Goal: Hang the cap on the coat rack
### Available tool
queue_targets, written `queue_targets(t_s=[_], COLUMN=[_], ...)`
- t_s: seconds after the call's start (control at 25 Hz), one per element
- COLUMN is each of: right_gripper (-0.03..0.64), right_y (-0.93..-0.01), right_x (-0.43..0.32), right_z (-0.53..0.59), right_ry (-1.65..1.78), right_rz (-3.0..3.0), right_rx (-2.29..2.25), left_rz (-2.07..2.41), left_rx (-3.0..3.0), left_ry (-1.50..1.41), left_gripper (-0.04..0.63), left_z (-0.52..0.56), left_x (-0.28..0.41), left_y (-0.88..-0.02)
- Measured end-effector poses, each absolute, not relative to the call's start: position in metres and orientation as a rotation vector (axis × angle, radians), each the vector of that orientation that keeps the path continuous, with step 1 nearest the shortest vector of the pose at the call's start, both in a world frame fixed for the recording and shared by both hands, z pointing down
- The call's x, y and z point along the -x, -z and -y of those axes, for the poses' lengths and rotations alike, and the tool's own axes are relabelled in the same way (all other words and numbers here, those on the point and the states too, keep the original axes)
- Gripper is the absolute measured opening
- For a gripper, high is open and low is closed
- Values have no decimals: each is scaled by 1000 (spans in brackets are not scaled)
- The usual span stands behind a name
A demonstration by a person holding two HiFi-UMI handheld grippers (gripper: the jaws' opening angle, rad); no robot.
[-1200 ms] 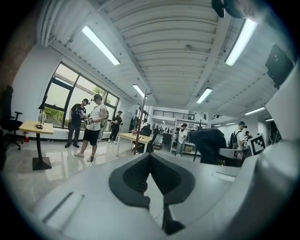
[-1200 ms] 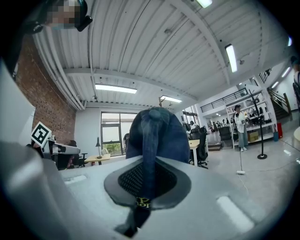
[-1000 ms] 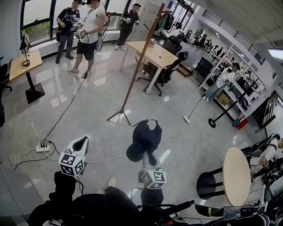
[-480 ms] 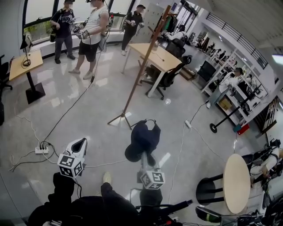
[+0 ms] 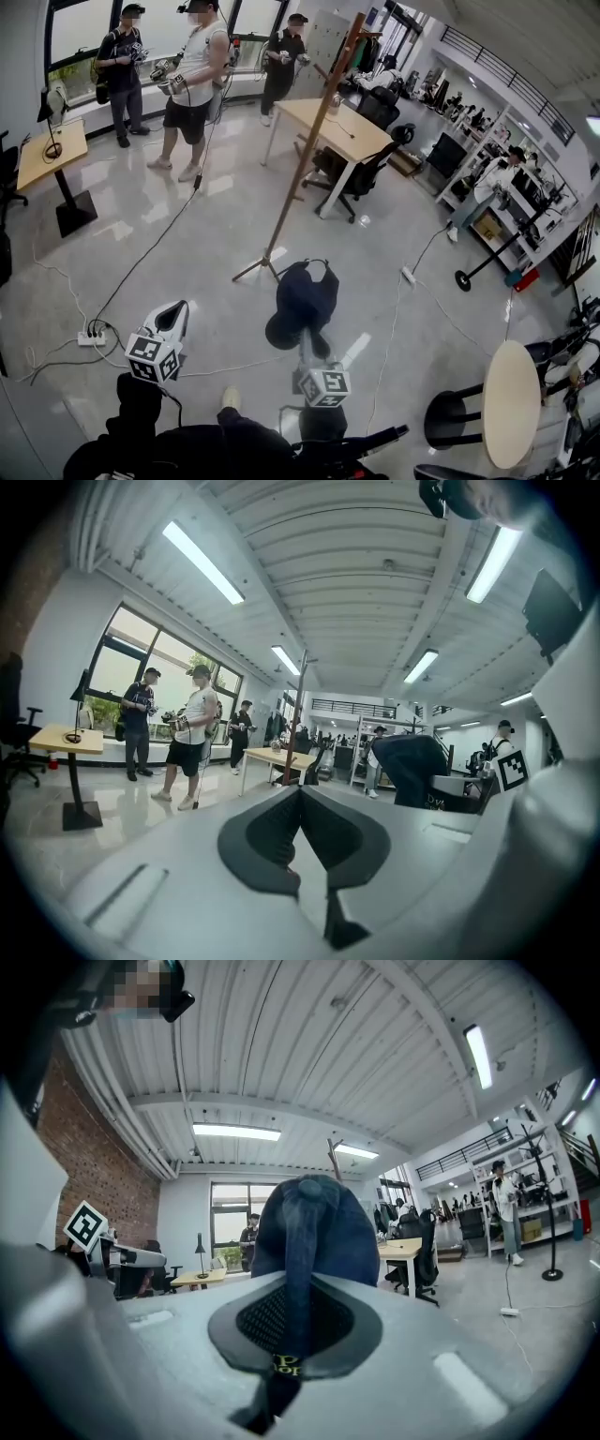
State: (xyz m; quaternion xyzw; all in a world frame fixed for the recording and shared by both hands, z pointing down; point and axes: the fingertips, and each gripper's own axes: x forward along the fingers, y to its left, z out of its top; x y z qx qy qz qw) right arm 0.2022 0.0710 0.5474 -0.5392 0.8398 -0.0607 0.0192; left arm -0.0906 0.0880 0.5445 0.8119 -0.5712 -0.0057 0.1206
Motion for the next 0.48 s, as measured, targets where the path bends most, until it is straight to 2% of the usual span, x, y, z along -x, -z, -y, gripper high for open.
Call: queue_targets(t_s=[0.48], right_gripper=[9], right_y=[-537], right_x=[-210], right_z=[21], right_ry=[168], right_rz=[-2616], right_rx=[1620], left_rz=[1699], left_rx=[-2361], left_ry=[25], left_gripper=[1], left_z=[-8], left_x=[80], left_y=[-534])
